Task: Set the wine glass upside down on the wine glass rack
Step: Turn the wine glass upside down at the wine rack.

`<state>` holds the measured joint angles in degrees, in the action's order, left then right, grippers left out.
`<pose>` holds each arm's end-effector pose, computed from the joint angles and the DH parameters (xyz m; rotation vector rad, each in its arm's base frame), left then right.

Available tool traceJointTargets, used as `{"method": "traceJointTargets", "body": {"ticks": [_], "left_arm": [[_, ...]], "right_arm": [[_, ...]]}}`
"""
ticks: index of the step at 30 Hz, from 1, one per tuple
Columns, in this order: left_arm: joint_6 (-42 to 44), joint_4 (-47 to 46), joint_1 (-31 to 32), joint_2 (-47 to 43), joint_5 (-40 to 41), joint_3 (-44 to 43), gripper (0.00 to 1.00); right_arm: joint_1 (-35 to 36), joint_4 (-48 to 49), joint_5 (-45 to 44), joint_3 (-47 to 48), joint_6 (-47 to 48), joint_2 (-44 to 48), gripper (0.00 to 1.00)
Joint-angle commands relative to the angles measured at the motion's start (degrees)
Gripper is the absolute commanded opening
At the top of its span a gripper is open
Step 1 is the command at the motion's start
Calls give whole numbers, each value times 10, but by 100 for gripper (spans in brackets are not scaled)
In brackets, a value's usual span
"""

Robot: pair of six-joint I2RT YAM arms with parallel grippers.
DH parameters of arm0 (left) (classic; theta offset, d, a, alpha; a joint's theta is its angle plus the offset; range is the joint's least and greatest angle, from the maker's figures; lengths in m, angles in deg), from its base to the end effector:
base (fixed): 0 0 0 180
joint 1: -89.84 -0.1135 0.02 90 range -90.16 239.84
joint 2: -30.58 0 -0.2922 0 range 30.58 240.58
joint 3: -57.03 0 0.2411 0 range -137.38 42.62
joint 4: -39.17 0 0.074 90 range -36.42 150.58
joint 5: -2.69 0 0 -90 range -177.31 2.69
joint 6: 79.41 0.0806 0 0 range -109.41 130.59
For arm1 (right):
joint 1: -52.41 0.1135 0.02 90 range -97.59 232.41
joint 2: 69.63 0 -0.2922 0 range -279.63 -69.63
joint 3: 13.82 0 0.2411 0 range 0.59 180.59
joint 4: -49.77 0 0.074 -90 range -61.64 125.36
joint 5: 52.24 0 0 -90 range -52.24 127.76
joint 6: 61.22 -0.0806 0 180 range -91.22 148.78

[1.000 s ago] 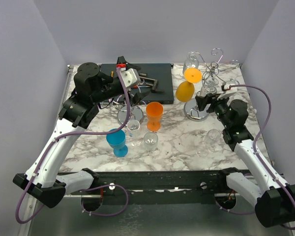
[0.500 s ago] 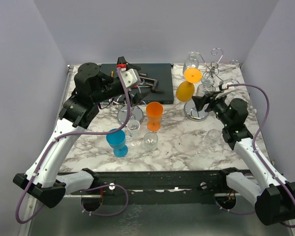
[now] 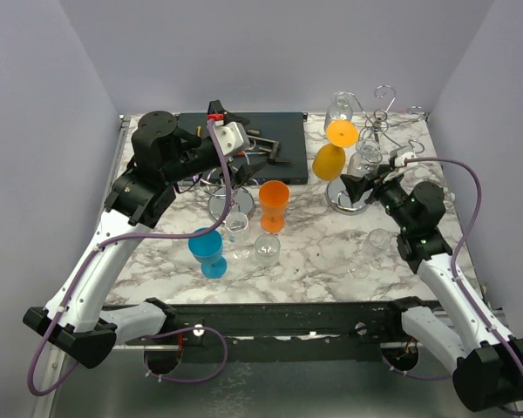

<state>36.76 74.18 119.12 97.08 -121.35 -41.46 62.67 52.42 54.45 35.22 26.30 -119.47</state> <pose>0.1947 -0.1609 0.5018 1.1374 1.1812 -0.5224 0.2161 0.0626 0.3383 -0.3364 1.5166 0.3999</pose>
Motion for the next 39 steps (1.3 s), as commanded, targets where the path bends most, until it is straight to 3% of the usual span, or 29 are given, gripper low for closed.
{"method": "traceJointTargets", "body": {"ticks": [1,21,29,30,31,39], "left_arm": [[1,-8,0,-5,-14,3,99],[-1,-8,0,-9,-11,1,99],[1,-8,0,-10,-4,3,99],[3,-8,0,-10,-4,3,99],[3,-8,0,-10,-4,3,99],[3,-8,0,-3,-10,-6,99]], "right_arm": [[-2,36,15,-7,11,22,0],[-3,44,-64,-57,-47,61,1],[-2,28,-76,-44,-62,33,36],[-3,20,-84,-40,-64,29,49],[-2,11,-89,-35,-64,26,55],[-2,-50,-88,-5,-59,19,62]]}}
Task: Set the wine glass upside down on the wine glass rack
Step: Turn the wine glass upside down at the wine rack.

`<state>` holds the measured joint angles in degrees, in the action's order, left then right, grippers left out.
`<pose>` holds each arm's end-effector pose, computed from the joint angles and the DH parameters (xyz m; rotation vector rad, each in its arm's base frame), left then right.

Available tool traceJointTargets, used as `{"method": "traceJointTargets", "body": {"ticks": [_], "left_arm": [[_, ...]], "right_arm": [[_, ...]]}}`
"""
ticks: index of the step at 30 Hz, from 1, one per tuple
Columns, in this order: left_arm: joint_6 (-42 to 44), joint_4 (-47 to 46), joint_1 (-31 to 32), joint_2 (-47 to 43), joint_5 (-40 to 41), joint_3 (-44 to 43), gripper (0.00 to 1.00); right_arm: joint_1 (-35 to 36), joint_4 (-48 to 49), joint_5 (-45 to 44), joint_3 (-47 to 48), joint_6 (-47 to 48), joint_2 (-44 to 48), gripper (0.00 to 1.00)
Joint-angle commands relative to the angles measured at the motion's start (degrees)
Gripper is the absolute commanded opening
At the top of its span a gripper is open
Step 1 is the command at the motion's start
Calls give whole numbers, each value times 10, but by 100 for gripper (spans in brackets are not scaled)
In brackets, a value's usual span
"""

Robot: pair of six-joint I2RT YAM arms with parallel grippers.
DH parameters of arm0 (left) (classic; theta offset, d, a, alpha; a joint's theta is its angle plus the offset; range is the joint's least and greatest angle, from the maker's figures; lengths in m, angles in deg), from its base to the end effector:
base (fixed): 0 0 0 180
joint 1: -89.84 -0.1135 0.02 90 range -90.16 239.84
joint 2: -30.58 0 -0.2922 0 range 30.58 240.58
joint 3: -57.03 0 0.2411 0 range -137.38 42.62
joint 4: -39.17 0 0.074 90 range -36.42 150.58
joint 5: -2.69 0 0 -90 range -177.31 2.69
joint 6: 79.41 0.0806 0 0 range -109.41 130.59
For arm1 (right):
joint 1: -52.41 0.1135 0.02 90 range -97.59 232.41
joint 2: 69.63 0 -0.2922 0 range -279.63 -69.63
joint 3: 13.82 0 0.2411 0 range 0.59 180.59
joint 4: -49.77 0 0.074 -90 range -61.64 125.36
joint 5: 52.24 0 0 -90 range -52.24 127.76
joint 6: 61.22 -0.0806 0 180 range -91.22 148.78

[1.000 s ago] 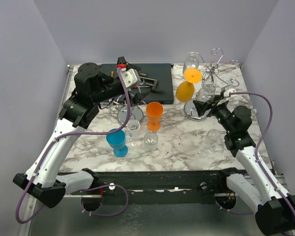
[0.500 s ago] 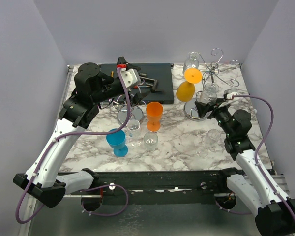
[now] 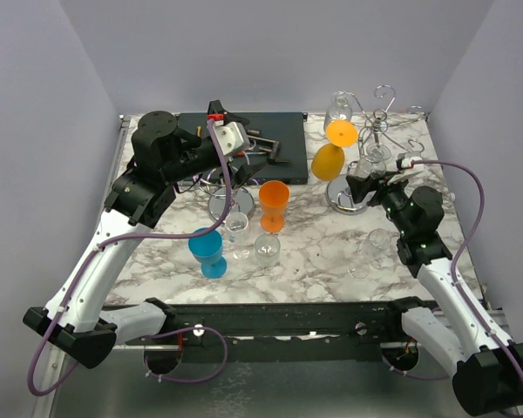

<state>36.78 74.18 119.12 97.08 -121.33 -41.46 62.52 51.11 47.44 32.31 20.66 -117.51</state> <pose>0.1948 -0.1609 0.5018 1.1373 1.1811 -0.5218 0.2127 0.0517 0.3218 -0.1608 1.5826 0.3819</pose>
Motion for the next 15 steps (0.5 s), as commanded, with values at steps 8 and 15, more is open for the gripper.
{"method": "traceJointTargets", "body": {"ticks": [8,15], "left_arm": [[0,-8,0,1,-12,-13,99],[-4,-8,0,1,-10,-17,99]], "right_arm": [[-1,-94,-6,43,-9,-2,100],[-1,-134,-3,59,-9,22,100]]}}
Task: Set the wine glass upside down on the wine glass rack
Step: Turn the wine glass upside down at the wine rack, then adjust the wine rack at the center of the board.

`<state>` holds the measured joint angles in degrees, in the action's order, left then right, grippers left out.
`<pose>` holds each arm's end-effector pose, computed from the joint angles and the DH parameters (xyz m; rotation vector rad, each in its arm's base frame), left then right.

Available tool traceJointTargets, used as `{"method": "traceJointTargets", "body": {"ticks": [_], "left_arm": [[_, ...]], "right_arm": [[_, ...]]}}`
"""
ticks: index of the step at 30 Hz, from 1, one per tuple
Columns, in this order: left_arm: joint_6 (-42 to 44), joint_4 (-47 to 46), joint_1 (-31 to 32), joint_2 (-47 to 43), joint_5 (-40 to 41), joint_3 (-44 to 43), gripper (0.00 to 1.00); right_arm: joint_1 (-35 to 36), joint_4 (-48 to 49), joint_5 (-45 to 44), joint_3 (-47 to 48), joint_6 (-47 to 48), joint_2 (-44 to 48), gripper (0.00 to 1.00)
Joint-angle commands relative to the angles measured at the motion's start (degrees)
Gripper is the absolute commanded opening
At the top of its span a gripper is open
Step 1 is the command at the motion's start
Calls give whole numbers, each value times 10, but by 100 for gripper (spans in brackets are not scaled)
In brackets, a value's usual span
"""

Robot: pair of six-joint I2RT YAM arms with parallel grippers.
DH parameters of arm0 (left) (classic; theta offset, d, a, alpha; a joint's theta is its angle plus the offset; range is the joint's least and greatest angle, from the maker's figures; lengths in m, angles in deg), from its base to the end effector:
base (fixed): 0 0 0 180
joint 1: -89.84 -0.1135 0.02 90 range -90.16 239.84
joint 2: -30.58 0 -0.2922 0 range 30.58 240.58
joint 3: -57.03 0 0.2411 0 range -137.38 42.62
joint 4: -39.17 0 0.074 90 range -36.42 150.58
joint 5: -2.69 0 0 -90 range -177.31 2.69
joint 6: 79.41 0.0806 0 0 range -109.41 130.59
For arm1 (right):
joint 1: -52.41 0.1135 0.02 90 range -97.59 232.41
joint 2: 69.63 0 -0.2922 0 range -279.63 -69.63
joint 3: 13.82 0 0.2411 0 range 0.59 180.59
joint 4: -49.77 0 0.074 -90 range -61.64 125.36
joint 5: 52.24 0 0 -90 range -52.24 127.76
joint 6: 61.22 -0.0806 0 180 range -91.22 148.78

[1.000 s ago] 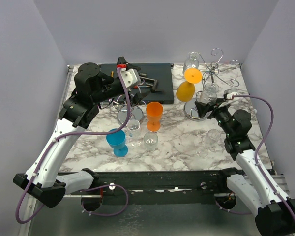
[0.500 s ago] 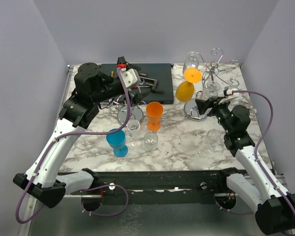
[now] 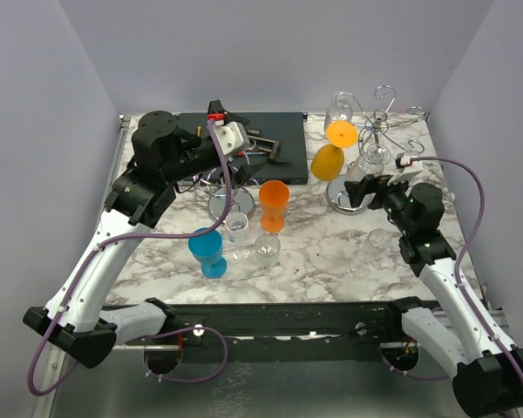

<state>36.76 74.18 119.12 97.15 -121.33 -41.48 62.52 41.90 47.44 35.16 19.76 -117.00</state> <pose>0.1951 -0.1611 0.5016 1.1374 1.1822 -0.5224 0.2099 0.0512 0.3185 -0.1442 1.6875 0.3925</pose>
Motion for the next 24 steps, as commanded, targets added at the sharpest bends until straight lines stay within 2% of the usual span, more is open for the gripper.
{"method": "traceJointTargets", "body": {"ticks": [1,6,11,14,19,24], "left_arm": [[-5,-8,1,1,-10,-17,99],[-23,-7,0,-2,1,-16,99],[-53,-5,0,-2,13,-21,99],[-78,4,0,9,27,-36,99],[-107,20,0,19,34,-49,99],[-129,31,0,22,40,-56,99]], "right_arm": [[-1,-56,-6,40,2,23,100],[-1,-184,-8,101,-10,49,100],[-1,-333,20,205,-8,71,100],[-1,-386,41,275,-6,68,100],[-1,-453,46,421,-10,-11,99],[-1,-460,10,561,13,-126,100]]}}
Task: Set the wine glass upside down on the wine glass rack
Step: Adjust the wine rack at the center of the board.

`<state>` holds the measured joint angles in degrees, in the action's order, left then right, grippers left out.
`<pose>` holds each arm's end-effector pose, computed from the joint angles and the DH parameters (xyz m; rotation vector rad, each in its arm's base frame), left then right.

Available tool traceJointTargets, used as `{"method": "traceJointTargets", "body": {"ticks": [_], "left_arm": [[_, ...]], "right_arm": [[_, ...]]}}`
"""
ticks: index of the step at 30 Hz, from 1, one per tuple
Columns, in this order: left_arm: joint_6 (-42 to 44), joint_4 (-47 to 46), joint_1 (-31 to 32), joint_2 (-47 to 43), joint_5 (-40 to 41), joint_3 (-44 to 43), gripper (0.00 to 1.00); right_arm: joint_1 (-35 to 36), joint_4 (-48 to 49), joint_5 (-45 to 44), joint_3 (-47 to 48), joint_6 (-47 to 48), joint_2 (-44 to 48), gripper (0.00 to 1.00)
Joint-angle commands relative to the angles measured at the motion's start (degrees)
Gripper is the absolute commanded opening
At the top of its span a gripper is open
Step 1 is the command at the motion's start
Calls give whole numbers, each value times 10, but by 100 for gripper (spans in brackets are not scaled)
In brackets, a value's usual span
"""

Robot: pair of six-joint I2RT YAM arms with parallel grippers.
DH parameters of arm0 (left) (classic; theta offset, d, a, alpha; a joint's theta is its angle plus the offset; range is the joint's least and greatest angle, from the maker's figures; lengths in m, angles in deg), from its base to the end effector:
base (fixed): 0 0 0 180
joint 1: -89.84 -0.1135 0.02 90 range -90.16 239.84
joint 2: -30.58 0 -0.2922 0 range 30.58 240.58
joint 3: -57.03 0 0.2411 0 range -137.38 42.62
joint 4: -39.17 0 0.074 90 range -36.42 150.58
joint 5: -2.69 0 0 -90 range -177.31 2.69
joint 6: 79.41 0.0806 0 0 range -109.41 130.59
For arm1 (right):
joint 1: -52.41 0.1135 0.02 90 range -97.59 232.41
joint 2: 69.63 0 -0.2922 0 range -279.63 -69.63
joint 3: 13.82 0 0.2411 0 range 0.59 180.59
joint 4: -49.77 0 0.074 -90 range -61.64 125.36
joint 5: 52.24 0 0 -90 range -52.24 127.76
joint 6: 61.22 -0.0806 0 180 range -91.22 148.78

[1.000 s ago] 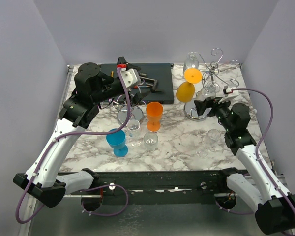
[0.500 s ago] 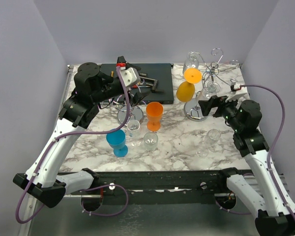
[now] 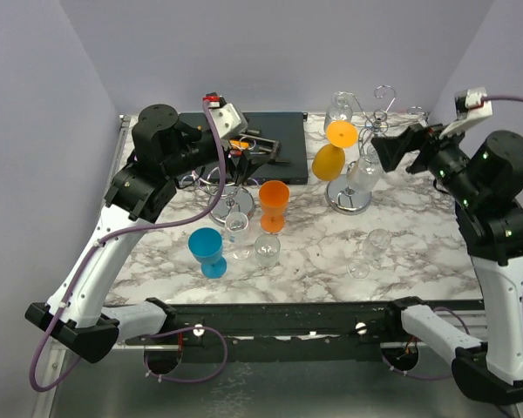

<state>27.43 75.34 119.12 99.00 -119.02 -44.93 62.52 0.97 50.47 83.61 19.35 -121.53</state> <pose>0.2025 -0.1621 0.5119 1.0179 1.2918 -0.6124 0.1554 0.0457 0.5068 -0.1818 1.6346 0.4417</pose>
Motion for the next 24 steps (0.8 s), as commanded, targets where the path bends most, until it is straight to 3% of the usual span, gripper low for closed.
{"method": "traceJointTargets", "body": {"ticks": [1,8,10,13,19,24], "left_arm": [[-40,24,0,5,20,-27,99],[-53,53,0,12,30,-39,99],[-55,55,0,12,27,-39,99],[-56,55,0,14,24,-41,99],[-53,56,0,13,23,-40,99],[-56,55,0,16,13,-36,99]], "right_arm": [[-1,-55,-33,107,23,-107,98],[-1,-67,-48,273,96,-284,81],[-1,-76,-5,308,132,-324,81],[-3,-82,-23,364,136,-370,81],[-22,-50,-94,428,124,-429,75],[-53,-36,-110,425,129,-467,72]]}}
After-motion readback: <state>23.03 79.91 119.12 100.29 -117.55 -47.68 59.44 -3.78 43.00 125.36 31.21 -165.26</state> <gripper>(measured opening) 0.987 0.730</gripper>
